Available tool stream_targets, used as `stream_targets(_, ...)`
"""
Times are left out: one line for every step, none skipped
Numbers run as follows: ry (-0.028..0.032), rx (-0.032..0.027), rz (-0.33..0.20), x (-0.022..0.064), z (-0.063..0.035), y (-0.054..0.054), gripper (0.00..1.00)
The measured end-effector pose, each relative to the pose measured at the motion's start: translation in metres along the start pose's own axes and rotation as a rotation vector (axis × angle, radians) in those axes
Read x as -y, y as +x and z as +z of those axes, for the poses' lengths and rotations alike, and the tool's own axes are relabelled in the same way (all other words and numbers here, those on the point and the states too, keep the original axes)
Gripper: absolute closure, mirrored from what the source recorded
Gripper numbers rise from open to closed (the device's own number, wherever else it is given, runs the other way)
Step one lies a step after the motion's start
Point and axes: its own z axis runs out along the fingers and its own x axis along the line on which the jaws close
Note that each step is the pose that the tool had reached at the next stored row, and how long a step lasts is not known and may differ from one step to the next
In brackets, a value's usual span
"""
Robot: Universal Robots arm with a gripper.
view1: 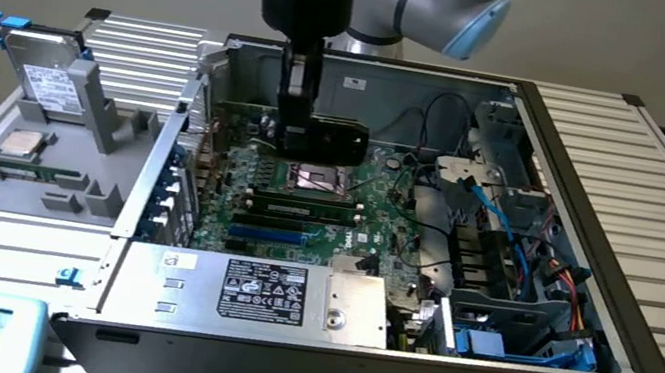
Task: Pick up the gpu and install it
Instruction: 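Insert the gpu into the slot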
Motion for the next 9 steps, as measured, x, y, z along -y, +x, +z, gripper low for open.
stream_targets(0.0003, 0.0002, -0.002, -0.0018, 0.0006, 0.0000, 0.71)
stream_targets(0.0004, 0.0003, -0.005, -0.0033, 0.0011, 0.0000, 0.71)
stream_targets(0.0007, 0.0006, -0.008, -0.0043, 0.0019, -0.0001, 0.71)
stream_targets(0.0010, 0.0008, -0.011, -0.0046, 0.0028, 0.0000, 0.71)
stream_targets(0.0012, 0.0008, -0.014, -0.0047, 0.0039, 0.0003, 0.71)
stream_targets(0.0014, 0.0010, -0.018, -0.0048, 0.0051, 0.0008, 0.71)
stream_targets(0.0016, 0.0013, -0.021, -0.0049, 0.0061, 0.0018, 0.71)
stream_targets(0.0018, 0.0024, -0.024, -0.0049, 0.0072, 0.0030, 0.71)
stream_targets(0.0020, 0.0039, -0.026, -0.0049, 0.0081, 0.0044, 0.71)
